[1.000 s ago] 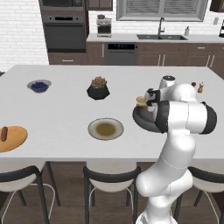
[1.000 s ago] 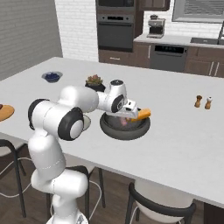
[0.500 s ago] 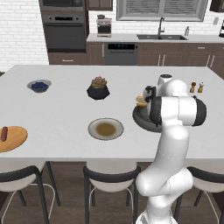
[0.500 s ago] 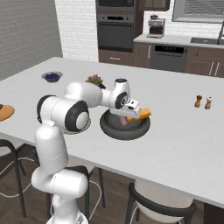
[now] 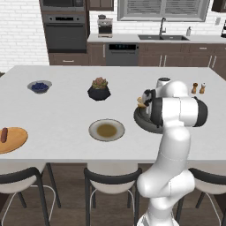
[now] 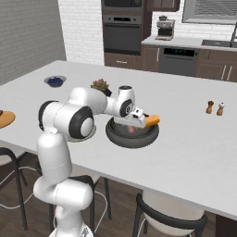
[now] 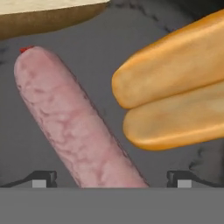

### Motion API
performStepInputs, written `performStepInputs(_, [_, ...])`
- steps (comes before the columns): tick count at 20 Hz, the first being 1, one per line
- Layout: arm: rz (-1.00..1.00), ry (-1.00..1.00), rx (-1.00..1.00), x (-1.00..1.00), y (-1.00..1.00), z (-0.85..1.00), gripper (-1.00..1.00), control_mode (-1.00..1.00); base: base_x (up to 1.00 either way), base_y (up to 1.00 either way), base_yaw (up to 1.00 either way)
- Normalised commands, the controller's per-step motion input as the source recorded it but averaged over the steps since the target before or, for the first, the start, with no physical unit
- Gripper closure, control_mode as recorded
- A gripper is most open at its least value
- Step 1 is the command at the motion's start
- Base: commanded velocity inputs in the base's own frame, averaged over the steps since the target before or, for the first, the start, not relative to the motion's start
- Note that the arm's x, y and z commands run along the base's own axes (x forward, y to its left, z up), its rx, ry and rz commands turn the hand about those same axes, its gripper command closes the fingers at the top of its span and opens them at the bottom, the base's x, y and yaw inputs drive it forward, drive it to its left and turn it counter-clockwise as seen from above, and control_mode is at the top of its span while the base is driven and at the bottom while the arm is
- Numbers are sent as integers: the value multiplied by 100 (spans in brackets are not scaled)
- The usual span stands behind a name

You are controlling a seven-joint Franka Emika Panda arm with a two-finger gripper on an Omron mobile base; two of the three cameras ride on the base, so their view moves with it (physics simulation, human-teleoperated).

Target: Place one bun and one sausage from the bowl on each plate.

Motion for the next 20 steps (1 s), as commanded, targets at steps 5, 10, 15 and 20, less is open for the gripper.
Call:
performStepInputs(5, [0,0,-1,0,-1,-29,100,-100,0,0,0])
performStepInputs(10, [0,1,0,-7,0,0,100,-100,0,0,0])
performStepInputs(15, [7,-6,0,-68,2,39,100,-100,0,0,0])
performStepInputs(20, [14,-10,0,-70,39,100,100,-100,0,0,0])
